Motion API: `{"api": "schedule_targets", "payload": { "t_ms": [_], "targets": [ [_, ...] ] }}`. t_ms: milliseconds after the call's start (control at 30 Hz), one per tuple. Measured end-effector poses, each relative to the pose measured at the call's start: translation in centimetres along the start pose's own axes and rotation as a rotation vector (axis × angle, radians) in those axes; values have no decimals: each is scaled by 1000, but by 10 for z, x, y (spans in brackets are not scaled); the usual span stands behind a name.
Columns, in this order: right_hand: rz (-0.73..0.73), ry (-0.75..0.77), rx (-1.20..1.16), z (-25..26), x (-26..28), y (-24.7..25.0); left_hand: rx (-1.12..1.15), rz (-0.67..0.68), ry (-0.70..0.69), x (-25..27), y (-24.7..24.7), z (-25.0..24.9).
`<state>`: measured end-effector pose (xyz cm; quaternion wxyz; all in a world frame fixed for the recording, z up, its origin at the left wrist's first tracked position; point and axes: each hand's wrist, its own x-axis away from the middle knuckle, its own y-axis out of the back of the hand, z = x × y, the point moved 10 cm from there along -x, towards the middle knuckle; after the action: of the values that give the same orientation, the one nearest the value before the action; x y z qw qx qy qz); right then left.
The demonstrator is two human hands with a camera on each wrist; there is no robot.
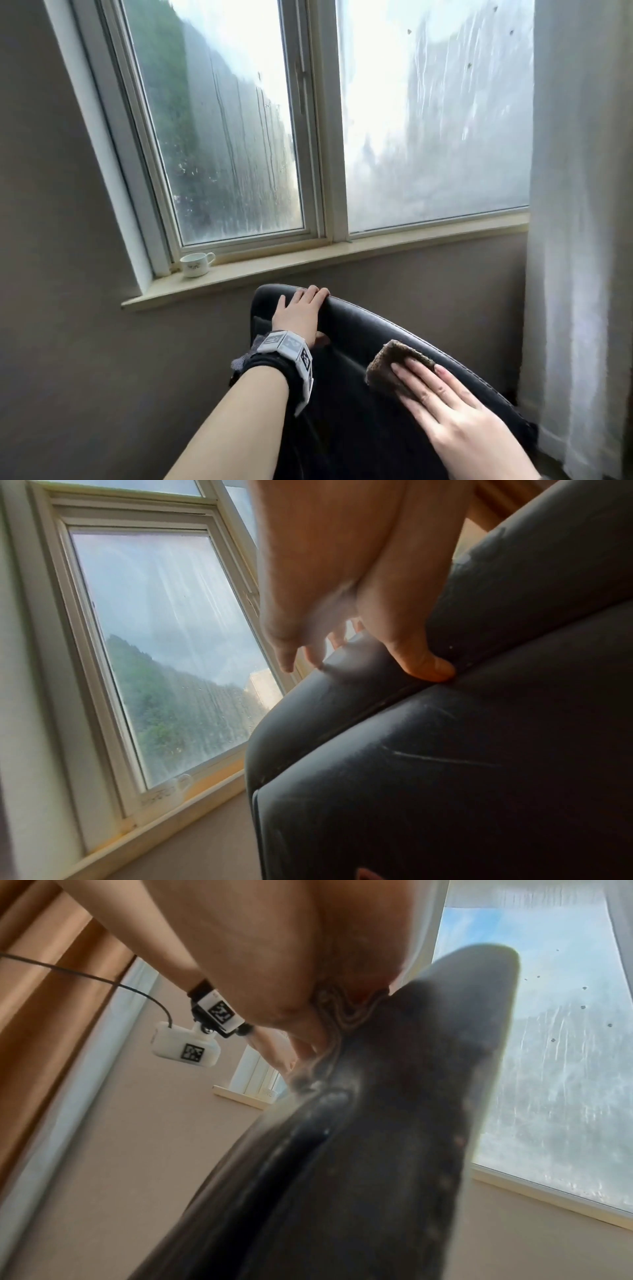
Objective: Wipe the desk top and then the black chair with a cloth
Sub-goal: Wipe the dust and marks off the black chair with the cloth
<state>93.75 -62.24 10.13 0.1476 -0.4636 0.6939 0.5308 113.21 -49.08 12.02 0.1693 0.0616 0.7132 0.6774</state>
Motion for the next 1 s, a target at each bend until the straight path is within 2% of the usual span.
{"api": "schedule_targets", "payload": {
  "t_ms": [167, 333, 500, 733, 900, 1000],
  "targets": [
    [-23, 63, -66, -2, -36, -37, -87, -35, 102, -13, -1, 49],
    [77, 63, -146, 10, -77, -89, -135, -53, 164, -18, -6, 112],
    [112, 37, -257, 36, -115, -138, -164, -77, 171, -6, -7, 181],
    [94, -25, -438, 98, -172, -188, -131, -176, 199, 44, -2, 275],
    [71, -45, -578, 154, -205, -202, -172, -347, 248, 97, 11, 318],
    [89, -49, -655, 188, -220, -211, -222, -378, 299, 130, 14, 339]
  ]
}}
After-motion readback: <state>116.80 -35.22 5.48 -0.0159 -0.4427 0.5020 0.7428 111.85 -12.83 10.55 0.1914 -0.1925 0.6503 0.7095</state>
